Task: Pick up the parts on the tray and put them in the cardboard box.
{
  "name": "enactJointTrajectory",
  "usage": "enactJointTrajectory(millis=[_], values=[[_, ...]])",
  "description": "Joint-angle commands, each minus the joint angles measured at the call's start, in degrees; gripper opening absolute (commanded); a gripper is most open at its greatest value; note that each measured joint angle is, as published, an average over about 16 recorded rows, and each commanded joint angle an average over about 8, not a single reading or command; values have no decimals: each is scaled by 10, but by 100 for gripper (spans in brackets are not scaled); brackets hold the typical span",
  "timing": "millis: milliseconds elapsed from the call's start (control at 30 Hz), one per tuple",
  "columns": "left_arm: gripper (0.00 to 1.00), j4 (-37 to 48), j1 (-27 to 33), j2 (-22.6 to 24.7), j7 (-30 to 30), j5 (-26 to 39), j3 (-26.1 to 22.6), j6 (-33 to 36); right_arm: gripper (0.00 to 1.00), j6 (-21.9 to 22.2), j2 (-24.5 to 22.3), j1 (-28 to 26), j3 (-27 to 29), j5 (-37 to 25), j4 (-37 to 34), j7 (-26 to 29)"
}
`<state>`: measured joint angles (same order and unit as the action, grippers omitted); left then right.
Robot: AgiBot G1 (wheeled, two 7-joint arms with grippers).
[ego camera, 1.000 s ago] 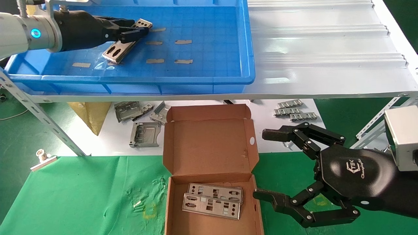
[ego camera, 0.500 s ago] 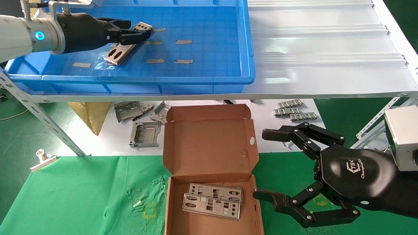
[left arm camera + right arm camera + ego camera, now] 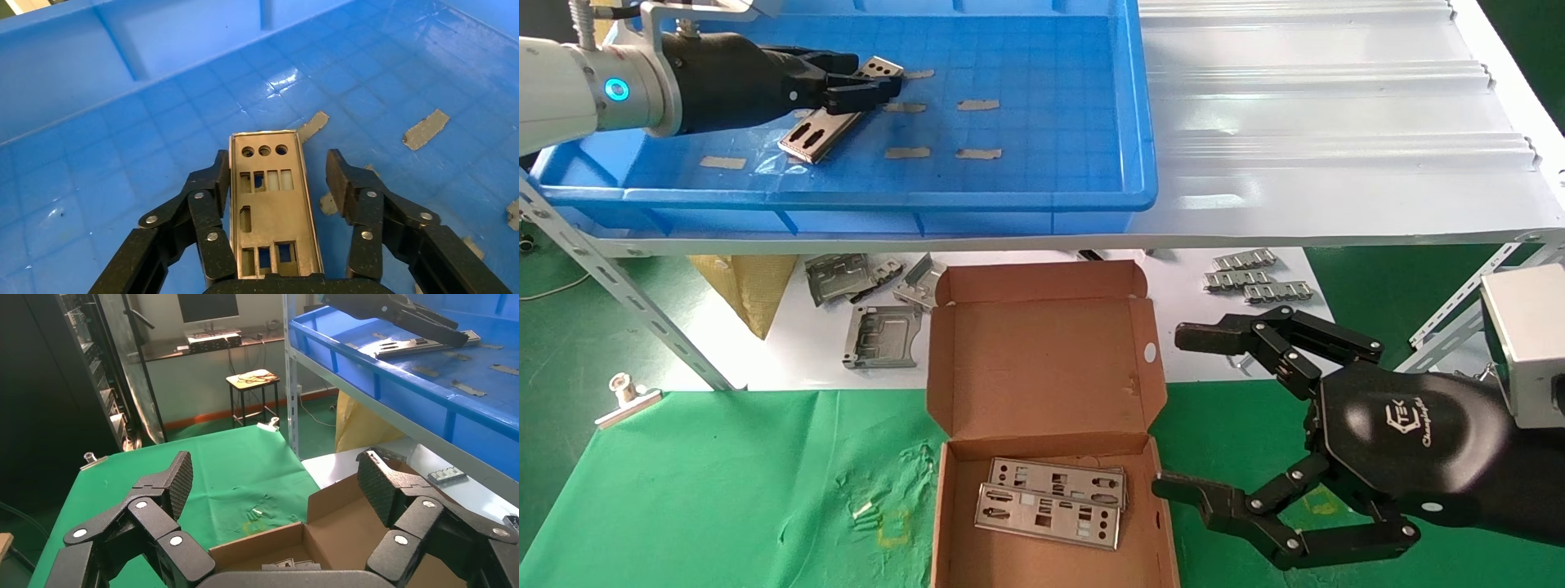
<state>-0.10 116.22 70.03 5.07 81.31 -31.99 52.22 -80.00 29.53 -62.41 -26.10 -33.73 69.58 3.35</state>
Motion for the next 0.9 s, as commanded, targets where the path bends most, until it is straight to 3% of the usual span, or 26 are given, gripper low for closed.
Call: enactJointTrajectory(millis=[33, 667, 900], values=[[0, 0, 0, -1, 0, 1, 0, 1, 100, 0, 0, 0, 0, 0, 0, 0], [0, -5, 12, -5, -8, -2, 2, -9, 100, 0, 0, 0, 0, 0, 0, 0], [0, -12, 23, -12, -9, -16, 11, 22, 100, 0, 0, 0, 0, 0, 0, 0]])
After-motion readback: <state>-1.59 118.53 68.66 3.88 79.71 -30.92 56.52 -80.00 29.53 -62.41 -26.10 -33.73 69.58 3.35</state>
